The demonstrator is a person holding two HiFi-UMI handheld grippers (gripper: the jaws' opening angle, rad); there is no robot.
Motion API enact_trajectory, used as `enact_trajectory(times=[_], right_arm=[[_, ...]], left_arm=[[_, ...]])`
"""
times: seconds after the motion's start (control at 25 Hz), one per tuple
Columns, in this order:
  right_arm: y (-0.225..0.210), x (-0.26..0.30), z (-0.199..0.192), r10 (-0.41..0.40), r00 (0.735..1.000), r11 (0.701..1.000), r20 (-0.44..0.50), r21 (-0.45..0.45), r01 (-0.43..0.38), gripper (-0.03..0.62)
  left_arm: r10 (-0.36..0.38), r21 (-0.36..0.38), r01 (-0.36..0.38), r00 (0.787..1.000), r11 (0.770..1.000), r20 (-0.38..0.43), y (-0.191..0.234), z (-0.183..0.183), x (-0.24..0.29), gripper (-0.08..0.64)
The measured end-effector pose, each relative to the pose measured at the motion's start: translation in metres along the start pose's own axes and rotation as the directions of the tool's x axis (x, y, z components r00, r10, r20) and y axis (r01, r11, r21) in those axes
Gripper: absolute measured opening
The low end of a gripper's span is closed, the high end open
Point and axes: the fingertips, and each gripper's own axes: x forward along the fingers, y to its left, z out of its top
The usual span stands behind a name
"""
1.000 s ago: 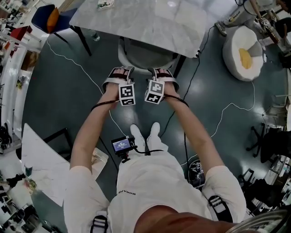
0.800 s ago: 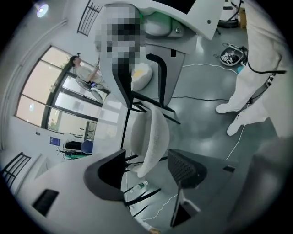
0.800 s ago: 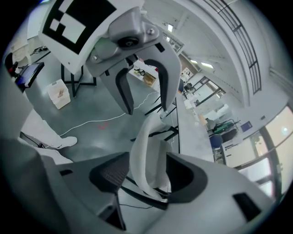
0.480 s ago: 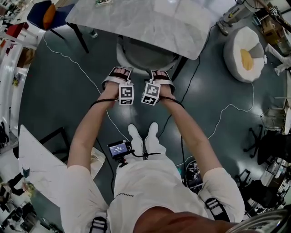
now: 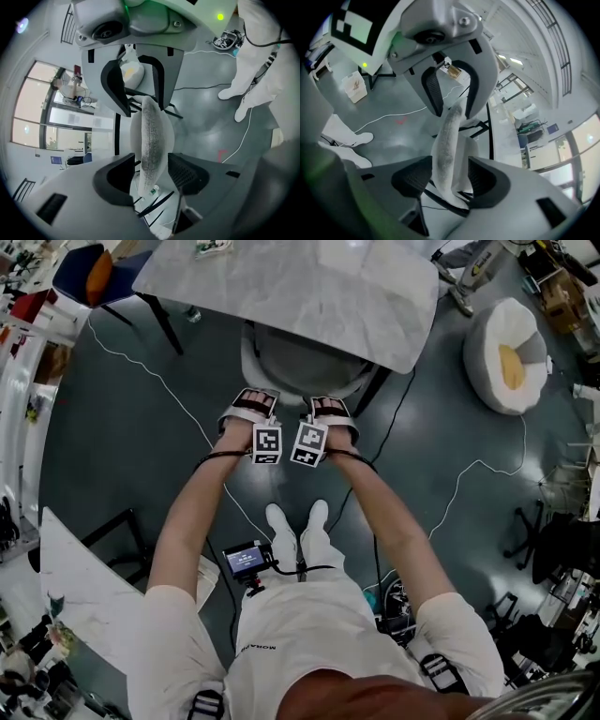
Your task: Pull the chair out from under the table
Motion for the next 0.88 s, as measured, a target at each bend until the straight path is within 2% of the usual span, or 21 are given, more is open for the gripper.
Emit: enact_trajectory(times=[0.12, 0.24, 0.32, 0.4, 0.56, 0.72, 0.88], right_arm=[[-0.005, 0.007, 0.001, -0.026, 0.999, 1.000, -0.018, 0.000, 0.026, 0.232], [-0.007, 0.011, 0.001, -0.021, 0.999, 1.000, -0.033, 0.000, 0.021, 0.227], [-0.003, 0.014, 0.003, 0.003, 0.999, 1.000, -0.037, -0.016, -0.004, 0.183], [0.008, 0.016, 0.004, 0.046, 0.998, 0.998, -0.037, -0.036, -0.047, 0.103], [0.016, 0.017, 0.004, 0.086, 0.996, 0.996, -0.023, 0.006, -0.086, 0.086], [0.014, 0.017, 0.004, 0.110, 0.993, 0.994, -0.034, 0.020, -0.110, 0.081], [0.018, 0.013, 0.004, 0.097, 0.995, 0.995, -0.024, 0.036, -0.096, 0.080]], left_arm=[[0.005, 0.009, -0.005, 1.000, 1.000, -0.020, 0.003, -0.001, 0.009, 0.218], [-0.021, 0.026, 0.022, 0.999, 0.999, -0.042, 0.000, -0.005, 0.019, 0.186], [-0.050, 0.014, 0.051, 0.997, 0.999, -0.050, -0.005, -0.008, 0.024, 0.145], [-0.092, -0.003, 0.092, 0.995, 0.996, -0.037, -0.010, -0.007, 0.025, 0.132], [-0.144, 0.052, 0.146, 0.989, 0.988, -0.037, -0.016, -0.004, 0.025, 0.098], [-0.147, 0.041, 0.150, 0.988, 0.988, -0.050, -0.014, -0.006, 0.025, 0.087], [-0.159, 0.029, 0.161, 0.986, 0.987, -0.050, -0.017, -0.003, 0.022, 0.084]])
